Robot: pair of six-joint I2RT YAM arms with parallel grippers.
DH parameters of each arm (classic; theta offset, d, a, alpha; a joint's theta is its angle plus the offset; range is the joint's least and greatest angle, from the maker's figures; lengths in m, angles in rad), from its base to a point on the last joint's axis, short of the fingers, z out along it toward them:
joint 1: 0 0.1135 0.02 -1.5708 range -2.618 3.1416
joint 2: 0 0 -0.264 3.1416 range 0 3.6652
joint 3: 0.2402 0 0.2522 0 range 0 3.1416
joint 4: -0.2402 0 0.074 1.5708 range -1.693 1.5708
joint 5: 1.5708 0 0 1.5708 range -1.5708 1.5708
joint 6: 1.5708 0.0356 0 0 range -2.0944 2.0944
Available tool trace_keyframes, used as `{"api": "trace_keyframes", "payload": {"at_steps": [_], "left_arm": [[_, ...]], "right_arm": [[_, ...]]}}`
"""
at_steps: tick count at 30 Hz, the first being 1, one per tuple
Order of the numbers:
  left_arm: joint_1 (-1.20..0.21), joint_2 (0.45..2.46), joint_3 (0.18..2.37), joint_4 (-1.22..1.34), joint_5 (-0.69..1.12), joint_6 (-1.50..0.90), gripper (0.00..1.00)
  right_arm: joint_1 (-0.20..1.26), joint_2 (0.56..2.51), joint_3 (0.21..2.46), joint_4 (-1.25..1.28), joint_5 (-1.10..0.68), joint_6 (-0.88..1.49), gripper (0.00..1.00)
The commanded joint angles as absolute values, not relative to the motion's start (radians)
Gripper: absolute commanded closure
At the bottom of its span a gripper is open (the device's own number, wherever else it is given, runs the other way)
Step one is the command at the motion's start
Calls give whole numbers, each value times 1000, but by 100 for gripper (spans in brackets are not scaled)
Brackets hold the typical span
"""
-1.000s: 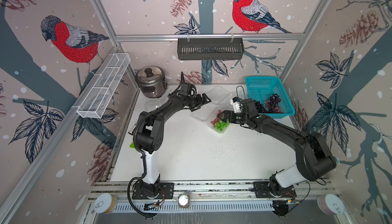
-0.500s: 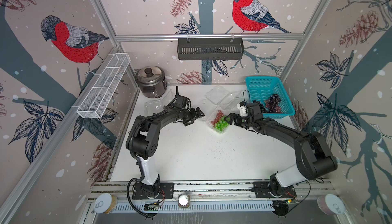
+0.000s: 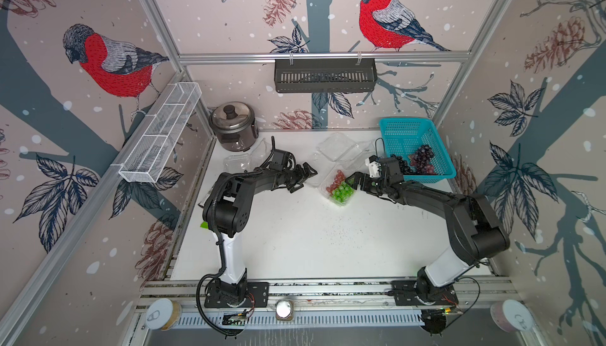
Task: Pack grapes into containers
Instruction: Close the packing box at the center of the board.
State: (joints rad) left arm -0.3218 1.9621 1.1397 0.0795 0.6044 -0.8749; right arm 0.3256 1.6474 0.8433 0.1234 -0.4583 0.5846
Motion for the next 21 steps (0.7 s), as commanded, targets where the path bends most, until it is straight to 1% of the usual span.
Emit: {"api": "trace_keyframes", "payload": {"at_steps": [1, 14, 21], "left_arm": [[-318, 1961, 1140, 185, 618, -912, 3], [-318, 1894, 1141, 305, 605, -898, 3], [-319, 1821, 1156, 280, 582, -842, 3]], "right_arm": [[325, 1664, 851, 171, -483, 608, 0], [353, 1721, 884, 206, -515, 637, 0], [377, 1717, 880, 226, -519, 682, 0]]}}
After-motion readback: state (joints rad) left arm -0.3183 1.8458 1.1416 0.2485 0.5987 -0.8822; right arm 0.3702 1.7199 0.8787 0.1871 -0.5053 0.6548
